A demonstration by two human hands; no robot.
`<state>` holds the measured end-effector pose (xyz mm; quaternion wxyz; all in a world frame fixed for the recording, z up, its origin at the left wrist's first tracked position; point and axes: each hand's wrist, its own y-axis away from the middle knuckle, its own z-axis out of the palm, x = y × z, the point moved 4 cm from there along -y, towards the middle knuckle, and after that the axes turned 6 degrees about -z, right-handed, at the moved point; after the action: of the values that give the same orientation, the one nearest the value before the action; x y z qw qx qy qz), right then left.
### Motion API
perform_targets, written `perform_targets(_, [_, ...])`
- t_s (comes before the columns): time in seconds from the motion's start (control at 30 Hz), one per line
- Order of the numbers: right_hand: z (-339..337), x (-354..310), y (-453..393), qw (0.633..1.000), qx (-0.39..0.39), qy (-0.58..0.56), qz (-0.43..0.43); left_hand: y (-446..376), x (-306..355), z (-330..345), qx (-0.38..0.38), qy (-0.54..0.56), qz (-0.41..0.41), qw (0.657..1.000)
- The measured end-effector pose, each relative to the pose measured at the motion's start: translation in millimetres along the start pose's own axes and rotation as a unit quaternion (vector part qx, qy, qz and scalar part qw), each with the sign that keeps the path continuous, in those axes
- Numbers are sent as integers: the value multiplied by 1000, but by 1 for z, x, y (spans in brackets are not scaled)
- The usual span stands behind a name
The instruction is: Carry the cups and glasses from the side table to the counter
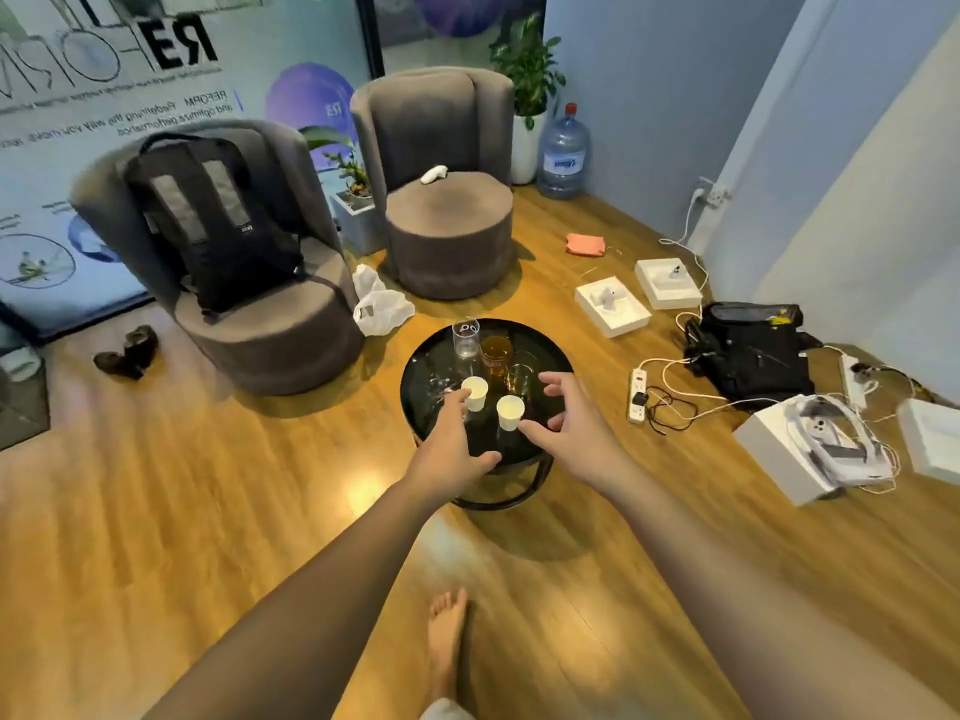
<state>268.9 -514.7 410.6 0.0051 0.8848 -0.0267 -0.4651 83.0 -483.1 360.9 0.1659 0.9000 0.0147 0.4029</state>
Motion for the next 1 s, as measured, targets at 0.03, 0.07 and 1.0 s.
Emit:
perform_targets(0.03, [7,10,-20,1000,4,2,15,-25,-6,5,-17,-8,-4,1000])
perform_targets(0.07, [14,20,-38,1000,10,3,27,-50,-10,10,-35,-16,-7,999])
perform_targets(1.0, [225,370,-262,976,11,17,217,-379,-191,247,-181,-16,-54,982])
